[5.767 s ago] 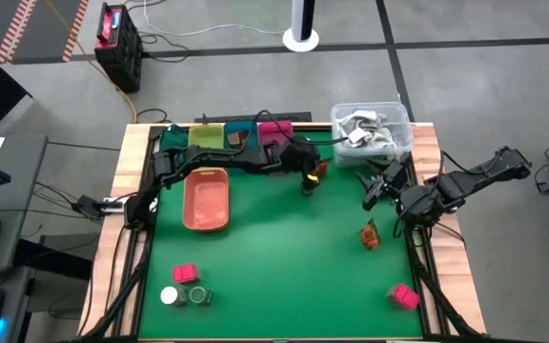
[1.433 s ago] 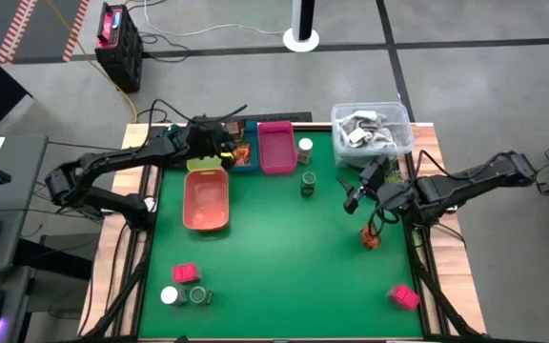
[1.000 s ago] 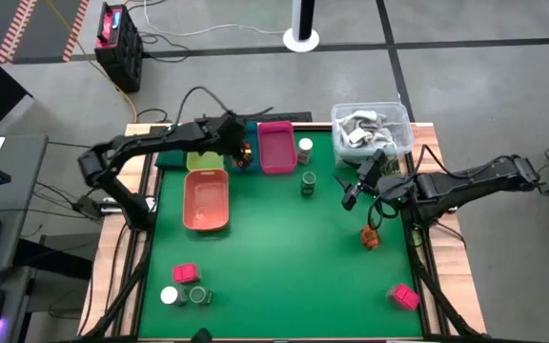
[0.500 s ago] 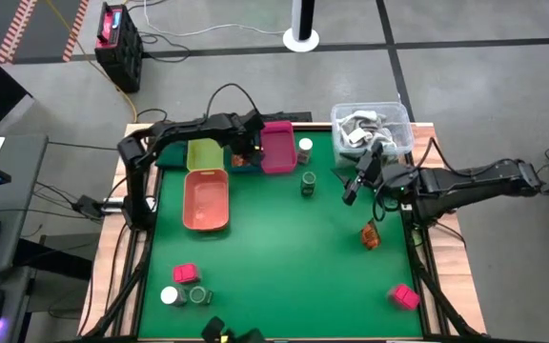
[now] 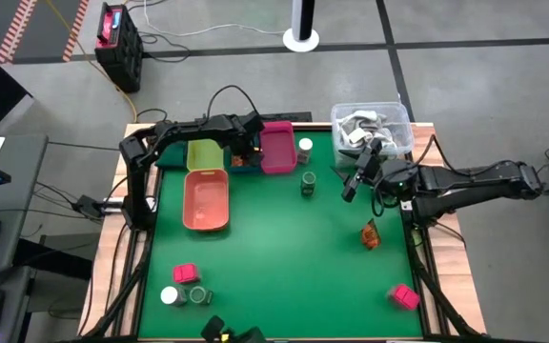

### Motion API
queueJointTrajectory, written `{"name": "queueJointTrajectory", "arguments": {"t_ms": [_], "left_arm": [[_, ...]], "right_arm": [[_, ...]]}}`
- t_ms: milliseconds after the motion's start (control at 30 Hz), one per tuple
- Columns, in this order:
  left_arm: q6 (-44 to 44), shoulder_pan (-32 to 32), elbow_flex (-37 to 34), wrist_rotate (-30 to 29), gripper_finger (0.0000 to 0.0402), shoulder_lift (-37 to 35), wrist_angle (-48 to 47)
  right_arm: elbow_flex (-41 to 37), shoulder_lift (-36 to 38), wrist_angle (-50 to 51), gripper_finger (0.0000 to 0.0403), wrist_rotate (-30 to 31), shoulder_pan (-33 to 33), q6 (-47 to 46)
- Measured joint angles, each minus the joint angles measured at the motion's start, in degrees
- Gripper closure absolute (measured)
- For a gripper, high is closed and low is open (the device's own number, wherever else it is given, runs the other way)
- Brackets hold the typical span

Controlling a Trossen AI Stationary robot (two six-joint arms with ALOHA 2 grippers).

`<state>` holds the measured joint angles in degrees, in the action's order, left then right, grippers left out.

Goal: Sort spices by type
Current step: Put the top orange spice bag into the blue bin

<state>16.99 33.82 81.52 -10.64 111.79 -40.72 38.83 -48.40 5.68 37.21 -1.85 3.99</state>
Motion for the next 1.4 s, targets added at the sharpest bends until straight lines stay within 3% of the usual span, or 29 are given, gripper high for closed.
{"name": "queueJointTrajectory", "arguments": {"t_ms": [400,633,933,1167,1400], "left_arm": [[-1.45,-0.07,0.26,3.34,0.0306,4.88,0.02],[-4.83,-0.82,1.30,3.25,0.0386,5.92,-1.00],[-9.77,-3.59,11.32,2.90,0.0394,6.57,-9.88],[-11.89,-5.28,19.12,-2.15,0.0394,6.44,-18.83],[-15.36,-6.65,20.00,-6.71,0.0396,1.04,-20.67]], "right_arm": [[0.00,0.00,-0.99,0.0133,0.00,-0.06,0.57],[0.00,0.00,-1.08,0.0133,0.01,-0.39,0.92],[0.00,0.00,-0.88,0.0133,0.02,-0.37,0.74],[0.00,0.00,0.51,0.0133,0.02,-0.37,-0.06],[0.00,0.00,1.99,0.0133,0.02,-1.28,-0.78]]}}
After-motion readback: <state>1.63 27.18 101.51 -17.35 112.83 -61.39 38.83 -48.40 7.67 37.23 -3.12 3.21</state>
